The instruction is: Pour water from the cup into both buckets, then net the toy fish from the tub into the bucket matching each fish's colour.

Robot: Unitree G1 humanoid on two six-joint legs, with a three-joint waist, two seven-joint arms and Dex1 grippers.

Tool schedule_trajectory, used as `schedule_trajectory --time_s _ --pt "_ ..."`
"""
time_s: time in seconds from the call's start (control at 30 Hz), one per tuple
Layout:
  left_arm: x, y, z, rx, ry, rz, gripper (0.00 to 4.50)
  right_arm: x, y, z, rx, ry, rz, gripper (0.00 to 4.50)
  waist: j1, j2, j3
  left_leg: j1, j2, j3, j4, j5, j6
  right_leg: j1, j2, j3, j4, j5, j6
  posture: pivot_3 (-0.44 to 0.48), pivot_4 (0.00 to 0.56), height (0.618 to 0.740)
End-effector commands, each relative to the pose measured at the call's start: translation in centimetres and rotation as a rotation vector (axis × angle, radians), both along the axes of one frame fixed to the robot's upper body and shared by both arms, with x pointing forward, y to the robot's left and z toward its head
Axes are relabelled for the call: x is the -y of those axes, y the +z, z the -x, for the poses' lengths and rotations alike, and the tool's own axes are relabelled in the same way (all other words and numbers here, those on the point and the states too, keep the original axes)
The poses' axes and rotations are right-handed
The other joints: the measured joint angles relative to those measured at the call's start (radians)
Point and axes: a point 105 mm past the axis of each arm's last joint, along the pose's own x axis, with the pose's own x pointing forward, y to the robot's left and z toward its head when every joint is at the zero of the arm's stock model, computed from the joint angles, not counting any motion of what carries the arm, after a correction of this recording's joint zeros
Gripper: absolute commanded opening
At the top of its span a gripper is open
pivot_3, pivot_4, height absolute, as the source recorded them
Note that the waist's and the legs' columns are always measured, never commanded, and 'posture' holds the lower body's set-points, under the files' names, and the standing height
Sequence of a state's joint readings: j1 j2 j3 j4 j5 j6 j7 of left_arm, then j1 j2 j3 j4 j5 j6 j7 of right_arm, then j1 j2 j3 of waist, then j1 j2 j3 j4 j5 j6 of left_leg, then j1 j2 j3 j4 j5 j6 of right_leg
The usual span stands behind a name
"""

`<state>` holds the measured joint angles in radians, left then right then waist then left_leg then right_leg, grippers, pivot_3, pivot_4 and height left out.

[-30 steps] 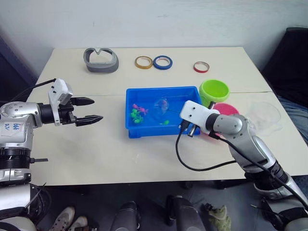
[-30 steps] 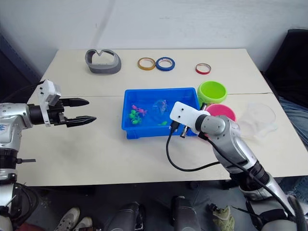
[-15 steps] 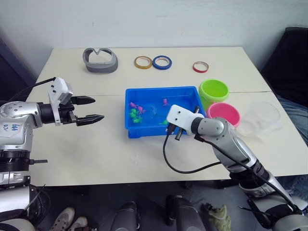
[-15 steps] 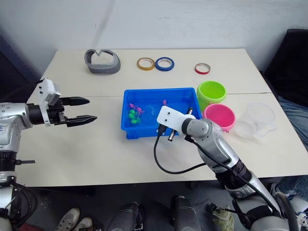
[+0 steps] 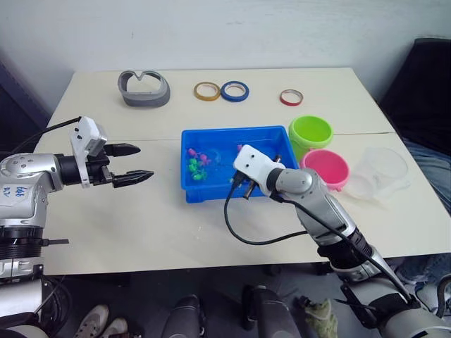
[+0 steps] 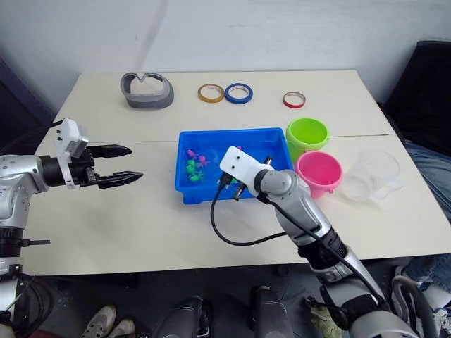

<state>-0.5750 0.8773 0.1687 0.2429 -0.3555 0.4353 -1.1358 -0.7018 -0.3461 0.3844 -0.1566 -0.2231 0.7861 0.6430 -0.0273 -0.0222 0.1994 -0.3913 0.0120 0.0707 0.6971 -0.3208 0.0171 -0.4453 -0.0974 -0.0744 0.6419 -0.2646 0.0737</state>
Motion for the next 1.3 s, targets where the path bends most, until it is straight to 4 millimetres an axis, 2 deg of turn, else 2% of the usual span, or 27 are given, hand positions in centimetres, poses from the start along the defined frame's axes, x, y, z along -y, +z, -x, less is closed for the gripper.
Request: schedule_trajectory --time_s 0.03,0.27,0.67,1.1,1.3 --pt "0.0 1.5 0.3 0.055 -0.007 0.003 4.47 -0.2 2.4 0.1 0.046 -0.003 -0.073 0.00 0.000 0.000 0.000 0.000 0.000 0.000 0.000 0.000 0.000 0.000 0.000 0.000 0.000 0.000 0.000 0.000 0.150 0.713" --pt "0.2 1.6 0.2 0.056 -0.016 0.005 4.47 0.0 3.4 0.6 0.025 -0.003 -0.133 0.00 -0.002 0.000 0.000 0.000 0.000 -0.001 -0.001 0.000 -0.001 0.000 0.000 0.002 0.000 0.000 -0.001 0.000 0.150 0.713" --pt "1.2 2.4 0.1 0.084 -0.081 0.025 4.47 3.1 5.4 3.3 0.006 -0.002 -0.133 0.00 0.001 0.000 0.000 -0.001 0.000 -0.001 -0.002 -0.001 0.000 0.000 0.000 0.004 -0.003 0.000 -0.001 0.000 0.150 0.713" --pt "1.5 2.3 -0.3 0.091 -0.104 0.028 4.47 3.7 5.7 4.6 -0.023 0.016 -0.138 0.00 0.001 0.000 0.000 0.000 0.000 -0.001 -0.006 -0.001 0.000 0.000 0.000 0.003 -0.006 0.000 -0.001 0.000 0.150 0.713" --pt "2.5 2.4 -0.1 0.093 -0.165 0.019 4.47 4.5 6.3 5.4 -0.021 0.042 -0.164 0.00 0.002 0.000 0.000 0.000 0.000 -0.001 -0.006 -0.001 0.000 0.000 0.000 0.002 -0.006 0.000 -0.001 0.000 0.150 0.713"
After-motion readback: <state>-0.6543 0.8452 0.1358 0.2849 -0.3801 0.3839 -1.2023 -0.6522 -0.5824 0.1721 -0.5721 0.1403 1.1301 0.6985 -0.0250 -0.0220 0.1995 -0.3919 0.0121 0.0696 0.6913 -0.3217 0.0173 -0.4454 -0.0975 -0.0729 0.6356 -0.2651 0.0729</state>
